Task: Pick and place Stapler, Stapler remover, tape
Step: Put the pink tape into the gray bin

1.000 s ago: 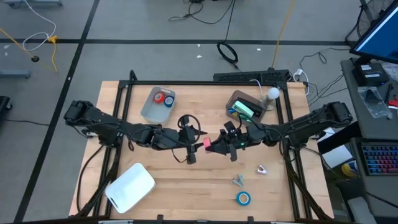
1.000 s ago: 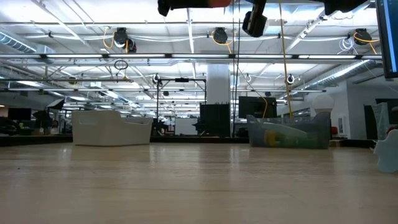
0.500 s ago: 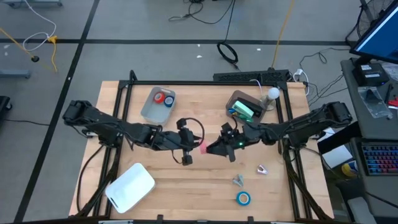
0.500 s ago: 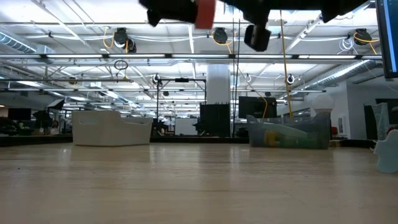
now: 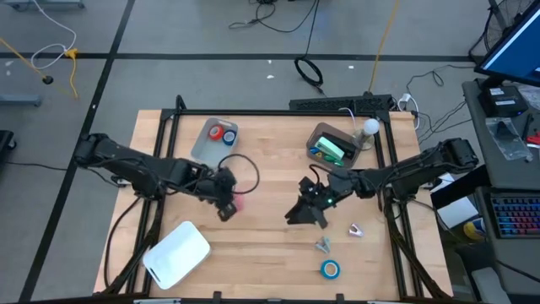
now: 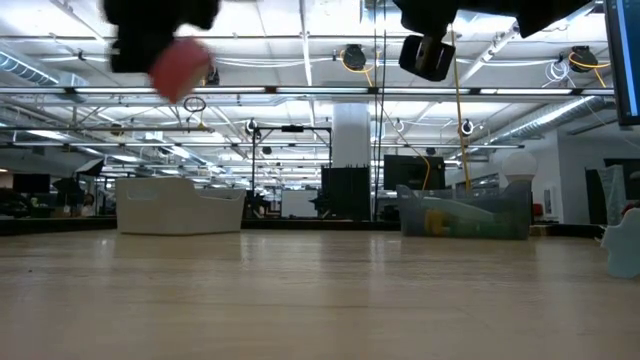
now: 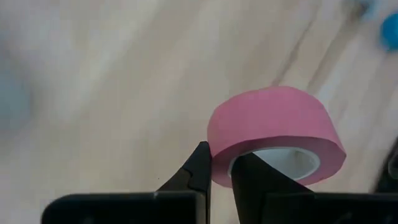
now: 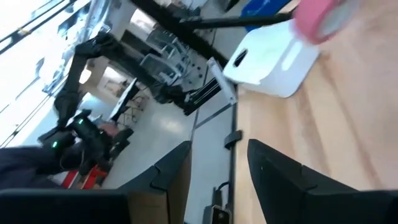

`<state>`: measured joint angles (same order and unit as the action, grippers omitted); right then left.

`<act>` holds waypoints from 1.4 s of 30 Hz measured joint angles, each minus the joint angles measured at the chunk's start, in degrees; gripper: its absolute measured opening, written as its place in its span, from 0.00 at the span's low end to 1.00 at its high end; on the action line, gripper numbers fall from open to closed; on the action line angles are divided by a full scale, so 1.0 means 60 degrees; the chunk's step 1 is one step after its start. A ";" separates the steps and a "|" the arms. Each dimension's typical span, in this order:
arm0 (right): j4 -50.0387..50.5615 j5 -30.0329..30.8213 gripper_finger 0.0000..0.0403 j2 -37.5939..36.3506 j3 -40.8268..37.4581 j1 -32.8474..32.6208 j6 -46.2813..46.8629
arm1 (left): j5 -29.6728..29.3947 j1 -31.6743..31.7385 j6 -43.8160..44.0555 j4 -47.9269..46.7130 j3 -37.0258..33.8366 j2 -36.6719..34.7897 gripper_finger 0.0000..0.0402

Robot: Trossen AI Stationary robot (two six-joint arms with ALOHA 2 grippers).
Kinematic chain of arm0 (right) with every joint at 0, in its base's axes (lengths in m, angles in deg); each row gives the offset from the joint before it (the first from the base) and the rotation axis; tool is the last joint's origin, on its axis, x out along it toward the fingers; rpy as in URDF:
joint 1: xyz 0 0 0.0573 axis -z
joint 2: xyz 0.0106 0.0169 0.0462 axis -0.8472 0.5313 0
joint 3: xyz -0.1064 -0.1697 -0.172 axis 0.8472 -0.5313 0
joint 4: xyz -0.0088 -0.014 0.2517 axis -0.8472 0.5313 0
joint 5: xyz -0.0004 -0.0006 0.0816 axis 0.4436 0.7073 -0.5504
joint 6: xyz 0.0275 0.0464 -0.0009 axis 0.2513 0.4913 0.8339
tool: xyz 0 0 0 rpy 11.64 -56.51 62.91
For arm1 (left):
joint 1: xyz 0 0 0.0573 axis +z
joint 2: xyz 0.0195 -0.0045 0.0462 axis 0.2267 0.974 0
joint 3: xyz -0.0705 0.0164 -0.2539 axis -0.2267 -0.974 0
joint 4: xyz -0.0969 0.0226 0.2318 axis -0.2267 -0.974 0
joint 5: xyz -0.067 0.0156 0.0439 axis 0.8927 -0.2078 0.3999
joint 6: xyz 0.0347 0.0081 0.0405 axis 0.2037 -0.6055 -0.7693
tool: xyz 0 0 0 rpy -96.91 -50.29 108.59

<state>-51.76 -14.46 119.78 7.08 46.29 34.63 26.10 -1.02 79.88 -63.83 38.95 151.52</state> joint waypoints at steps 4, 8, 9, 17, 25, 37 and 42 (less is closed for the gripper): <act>-0.0007 0.0058 0.38 0.0000 0.0000 -0.0003 -0.0172 | 0.1610 -0.0335 0.1991 -0.1761 -0.0007 -0.0007 0.08; -0.0007 0.0049 0.38 0.0000 0.0000 -0.0003 -0.0532 | 0.2741 -0.0964 0.3541 -0.3642 -0.0011 0.0086 0.08; -0.0007 0.0052 0.38 0.0000 0.0000 0.0000 -0.0542 | 0.2922 -0.1149 0.3910 -0.4007 -0.0015 0.0085 0.08; -0.0007 0.0059 0.38 0.0000 0.0000 0.0000 -0.0800 | 0.3448 -0.2429 0.5791 -0.4687 -0.0015 0.0078 0.08; -0.0007 0.0059 0.38 0.0000 0.0000 0.0000 -0.0845 | 0.3459 -0.2864 0.6601 -0.4670 -0.0015 0.0078 0.08; -0.0007 0.0059 0.38 0.0000 0.0004 0.0000 -0.0846 | 0.1615 -0.1614 0.5227 -0.6718 -0.0050 -0.0050 0.08; -0.0002 0.0059 0.38 0.0000 0.0004 0.0000 -0.0848 | -0.0477 0.0085 0.3723 -0.6783 -0.0012 -0.0228 0.08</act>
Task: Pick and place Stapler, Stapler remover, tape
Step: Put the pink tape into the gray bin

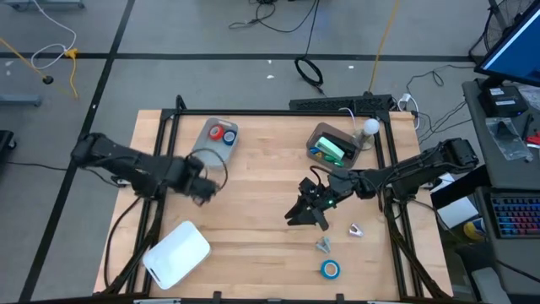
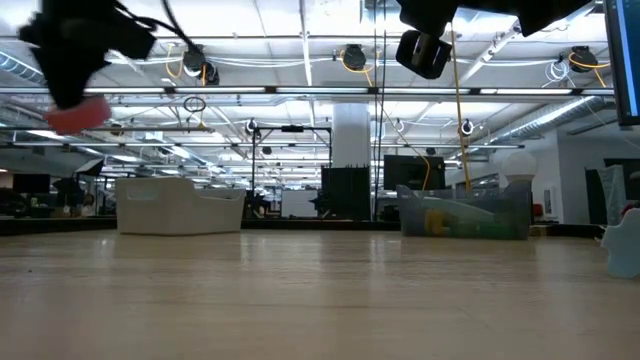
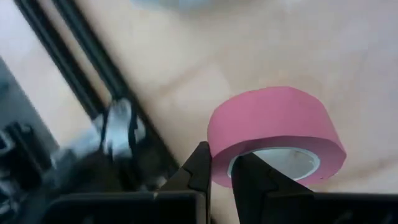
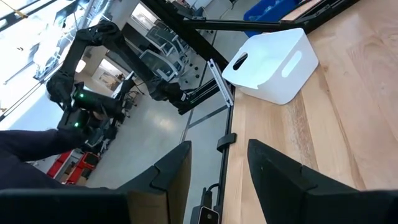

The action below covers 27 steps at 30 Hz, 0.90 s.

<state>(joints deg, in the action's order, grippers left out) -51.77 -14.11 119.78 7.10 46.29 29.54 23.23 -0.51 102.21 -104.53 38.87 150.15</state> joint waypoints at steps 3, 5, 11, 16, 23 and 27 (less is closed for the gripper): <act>-0.0005 0.0000 0.38 0.0000 0.0000 0.0000 -0.0001 | -0.0759 0.1206 -0.1183 0.0157 0.0009 -0.0062 0.08; -0.0005 0.0000 0.38 0.0000 0.0000 0.0000 -0.0001 | -0.1288 0.1956 -0.2022 0.0207 0.0005 -0.0055 0.08; -0.0001 0.0018 0.38 0.0000 0.0000 0.0000 -0.0097 | -0.2276 0.4193 -0.4487 0.0980 0.0005 -0.0055 0.08; -0.0001 0.0025 0.38 0.0000 0.0000 0.0000 -0.0354 | -0.2405 0.5677 -0.6601 0.2703 0.0001 -0.0051 0.08; -0.0005 0.0029 0.38 0.0000 0.0000 0.0000 -0.0354 | -0.2101 0.7157 -0.8353 0.5068 0.0001 0.0150 0.08; -0.0005 0.0033 0.38 0.0000 0.0000 0.0004 -0.0281 | -0.1618 0.7750 -0.8766 0.5534 -0.0002 0.0810 0.08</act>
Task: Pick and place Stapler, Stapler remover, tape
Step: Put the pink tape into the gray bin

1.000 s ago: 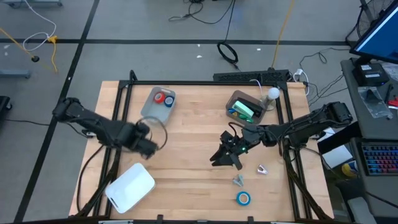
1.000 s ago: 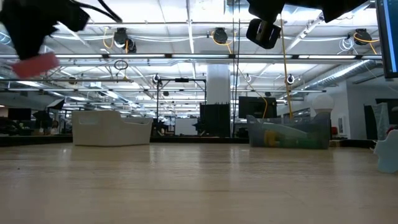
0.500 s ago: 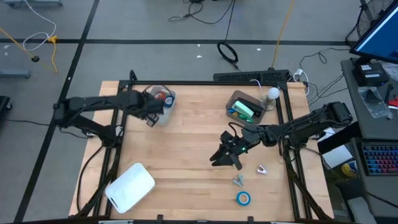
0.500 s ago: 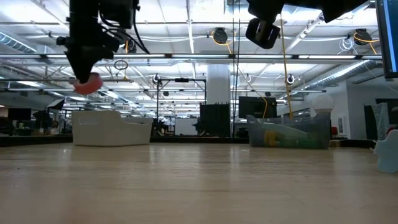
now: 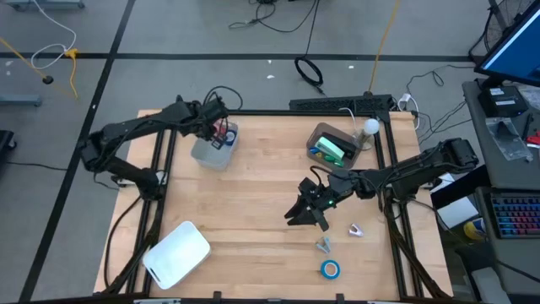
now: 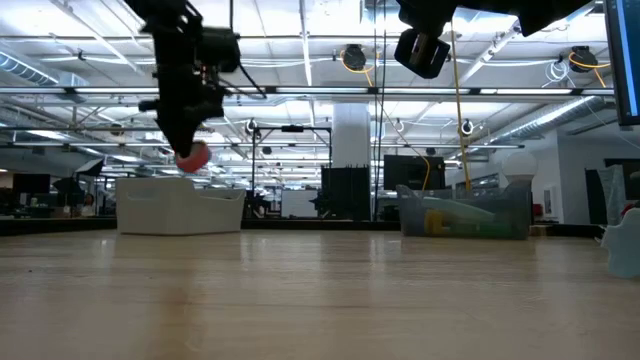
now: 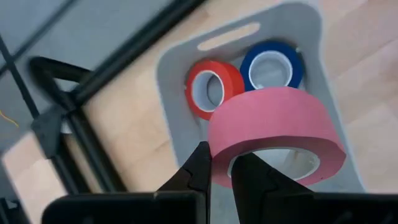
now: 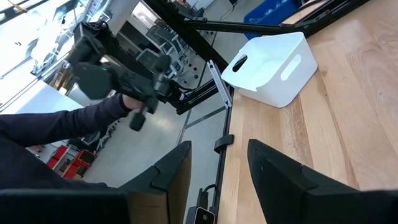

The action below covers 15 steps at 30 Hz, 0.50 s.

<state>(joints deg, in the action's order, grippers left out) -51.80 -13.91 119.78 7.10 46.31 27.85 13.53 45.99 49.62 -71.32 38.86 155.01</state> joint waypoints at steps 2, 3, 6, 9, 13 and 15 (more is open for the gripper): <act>0.0000 0.0000 0.38 0.0000 0.0000 0.0000 0.0011 | 0.0341 0.0193 -0.0181 0.0084 -0.0001 0.0519 0.08; 0.0000 0.0000 0.38 0.0000 0.0000 0.0000 0.0024 | 0.0478 0.0275 -0.0262 0.0075 -0.0011 0.0755 0.08; 0.0000 0.0000 0.38 0.0004 0.0000 0.0000 0.0040 | 0.0640 0.0430 -0.0397 0.0076 -0.0004 0.1424 0.08; 0.0000 0.0000 0.38 0.0004 0.0001 0.0000 0.0104 | 0.0802 0.0524 -0.0479 0.0059 -0.0011 0.2024 0.08; 0.0000 0.0000 0.38 0.0004 0.0004 0.0000 0.0105 | 0.1017 0.0514 -0.0632 0.0064 -0.0011 0.2636 0.08; 0.0000 0.0004 0.38 0.0004 0.0004 0.0000 0.0105 | 0.1164 0.0481 -0.0666 0.0126 -0.0008 0.2816 0.08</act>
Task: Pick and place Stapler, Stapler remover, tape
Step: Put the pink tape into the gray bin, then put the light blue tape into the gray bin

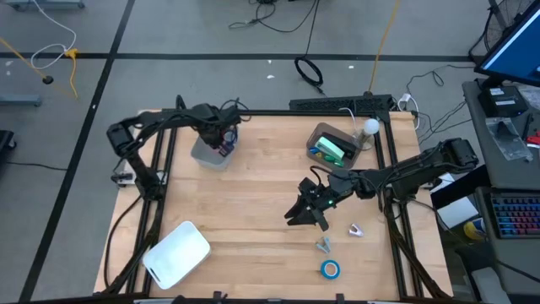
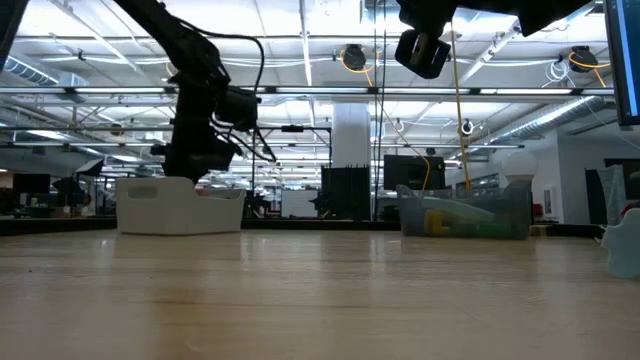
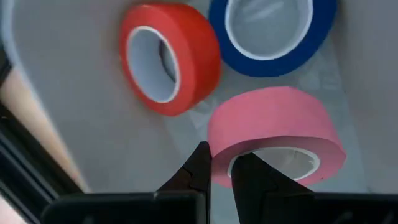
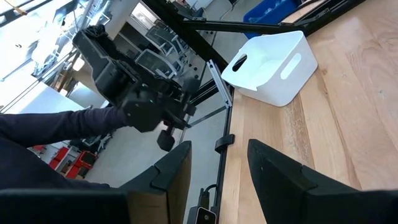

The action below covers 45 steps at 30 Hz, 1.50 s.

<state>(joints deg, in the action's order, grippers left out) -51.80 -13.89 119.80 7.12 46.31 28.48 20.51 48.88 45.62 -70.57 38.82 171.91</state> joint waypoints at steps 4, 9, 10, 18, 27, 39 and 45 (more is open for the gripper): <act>0.0000 -0.0003 0.38 0.0000 -0.0003 0.0000 0.0000 | 0.0040 -0.0084 0.0039 0.0153 0.0004 0.0406 0.08; 0.0004 -0.0002 0.38 0.0000 -0.0001 0.0000 0.0000 | 0.0293 -0.0117 0.0060 0.0589 0.0018 0.0665 0.08; 0.0004 -0.0001 0.38 0.0000 0.0000 0.0000 0.0000 | 0.0309 -0.0110 0.0093 0.0610 0.0018 0.0686 0.08; 0.0004 -0.0004 0.38 0.0000 0.0000 -0.0003 0.0001 | 0.0310 -0.0117 0.0077 0.0609 0.0016 0.0687 0.16; 0.0007 -0.0004 0.38 0.0000 0.0000 0.0000 0.0004 | 0.0355 -0.0117 0.0154 0.0603 0.0004 0.0709 0.43; 0.0000 -0.0004 0.38 0.0000 0.0000 -0.0003 0.0001 | 0.0283 -0.0099 0.0429 0.0209 0.0004 -0.0907 0.49; 0.0001 -0.0025 0.38 0.0000 0.0000 -0.0018 0.0185 | 0.0586 -0.0439 0.1215 -0.0126 0.0004 -0.2965 0.49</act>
<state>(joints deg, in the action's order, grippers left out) -51.80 -14.04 119.80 7.12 46.20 29.60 24.02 46.25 52.91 -71.32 38.84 154.11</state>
